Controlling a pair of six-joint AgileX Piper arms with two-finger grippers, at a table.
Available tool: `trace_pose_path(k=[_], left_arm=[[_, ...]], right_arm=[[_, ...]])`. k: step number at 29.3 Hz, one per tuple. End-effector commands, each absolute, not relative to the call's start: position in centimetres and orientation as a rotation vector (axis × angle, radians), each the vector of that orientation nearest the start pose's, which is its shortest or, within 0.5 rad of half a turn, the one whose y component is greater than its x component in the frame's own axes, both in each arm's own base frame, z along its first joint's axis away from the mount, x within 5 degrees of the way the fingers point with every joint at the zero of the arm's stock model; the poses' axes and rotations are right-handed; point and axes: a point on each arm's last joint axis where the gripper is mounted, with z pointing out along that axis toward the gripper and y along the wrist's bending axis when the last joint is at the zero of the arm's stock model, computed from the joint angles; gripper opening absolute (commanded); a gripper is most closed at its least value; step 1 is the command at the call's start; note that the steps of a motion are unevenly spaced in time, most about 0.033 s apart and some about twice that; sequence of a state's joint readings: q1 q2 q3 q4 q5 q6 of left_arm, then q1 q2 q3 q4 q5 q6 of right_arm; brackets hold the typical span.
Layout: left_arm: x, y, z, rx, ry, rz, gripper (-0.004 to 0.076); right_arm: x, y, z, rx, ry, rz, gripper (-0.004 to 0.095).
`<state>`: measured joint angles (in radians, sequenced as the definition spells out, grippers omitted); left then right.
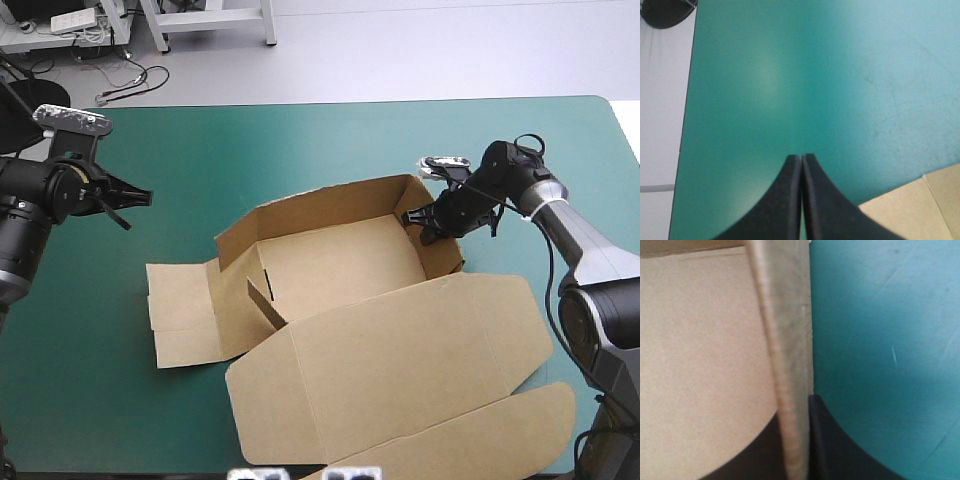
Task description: Fold the box
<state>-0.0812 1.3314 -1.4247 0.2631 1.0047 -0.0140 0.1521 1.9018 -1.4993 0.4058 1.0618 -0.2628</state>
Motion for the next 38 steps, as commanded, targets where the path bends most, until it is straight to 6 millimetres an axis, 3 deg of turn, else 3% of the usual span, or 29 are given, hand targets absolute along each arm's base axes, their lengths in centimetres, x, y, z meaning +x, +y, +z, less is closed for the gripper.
trace_pose_path(k=[1, 10, 16, 21, 27, 34, 38], left_arm=[[27.4, 1.2, 42.9, 0.049, 2.246, 0.250, 0.0000], [26.6, 8.3, 43.0, -0.309, 2.183, 0.072, 0.0000], [27.4, 10.8, 41.9, -0.419, 2.162, -0.091, 0.0000], [29.6, 10.4, 39.8, -0.380, 2.210, -0.329, 0.0000], [32.1, 9.1, 38.5, -0.285, 2.147, -0.727, 0.0000], [33.7, 6.4, 38.5, -0.088, 1.941, -1.289, 0.0000], [33.9, 3.3, 39.3, -0.010, 1.913, -1.379, 0.0000]], right_arm=[[37.8, 9.5, 28.4, -0.356, 2.752, 0.610, -0.0015], [35.7, 9.2, 37.1, -0.408, 2.595, 0.587, -0.0015], [33.5, 7.9, 42.6, -0.358, 2.452, 0.573, -0.0015], [31.4, 5.8, 46.3, -0.287, 2.334, 0.577, -0.0015], [29.1, 3.5, 48.8, -0.203, 2.234, 0.615, -0.0015], [27.9, 2.8, 50.0, -0.183, 2.184, 0.632, -0.0015], [27.9, 2.9, 50.1, -0.184, 2.176, 0.650, -0.0015]])
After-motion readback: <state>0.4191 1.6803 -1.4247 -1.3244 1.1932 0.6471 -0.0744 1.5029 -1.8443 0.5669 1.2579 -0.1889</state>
